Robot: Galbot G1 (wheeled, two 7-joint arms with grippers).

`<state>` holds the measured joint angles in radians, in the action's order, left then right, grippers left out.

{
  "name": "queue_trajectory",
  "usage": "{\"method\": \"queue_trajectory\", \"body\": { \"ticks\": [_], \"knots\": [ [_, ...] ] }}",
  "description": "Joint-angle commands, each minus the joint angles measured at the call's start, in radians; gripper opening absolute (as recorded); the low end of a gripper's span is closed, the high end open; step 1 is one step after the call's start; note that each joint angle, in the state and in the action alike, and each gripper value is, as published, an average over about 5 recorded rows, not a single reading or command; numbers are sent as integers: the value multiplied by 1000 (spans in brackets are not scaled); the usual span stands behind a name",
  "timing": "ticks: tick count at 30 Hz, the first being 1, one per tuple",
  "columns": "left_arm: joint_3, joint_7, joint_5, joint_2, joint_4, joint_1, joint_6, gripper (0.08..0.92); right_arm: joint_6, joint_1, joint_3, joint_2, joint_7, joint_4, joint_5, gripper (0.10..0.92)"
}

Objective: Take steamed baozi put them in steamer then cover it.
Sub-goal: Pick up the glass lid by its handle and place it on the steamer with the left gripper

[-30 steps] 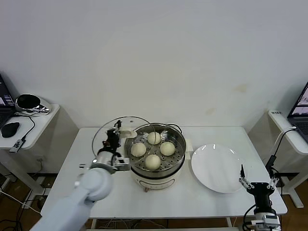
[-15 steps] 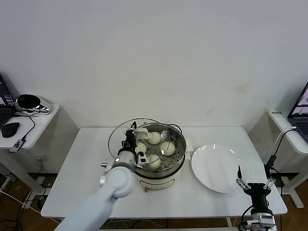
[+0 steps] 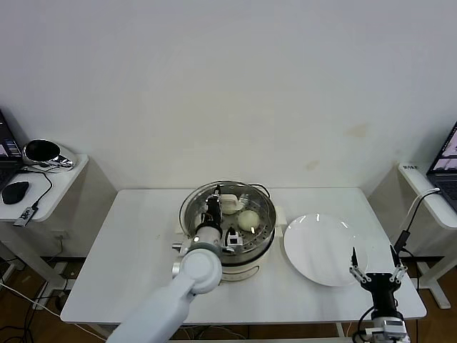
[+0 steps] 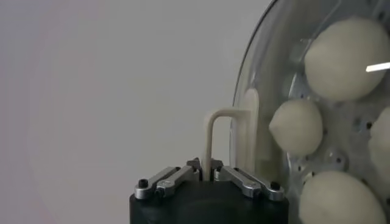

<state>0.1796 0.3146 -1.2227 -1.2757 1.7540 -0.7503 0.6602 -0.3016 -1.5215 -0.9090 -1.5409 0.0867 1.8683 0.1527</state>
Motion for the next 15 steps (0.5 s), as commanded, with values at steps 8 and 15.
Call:
{"method": "queue_trajectory", "body": {
  "ticks": [8, 15],
  "knots": [
    [16, 2, -35, -51, -35, -5, -4, 155, -5, 0, 5, -2, -1, -7, 4, 823],
    [14, -3, -49, -55, -41, -10, -12, 155, -7, 0, 5, -2, -1, -12, 4, 823]
  ]
}}
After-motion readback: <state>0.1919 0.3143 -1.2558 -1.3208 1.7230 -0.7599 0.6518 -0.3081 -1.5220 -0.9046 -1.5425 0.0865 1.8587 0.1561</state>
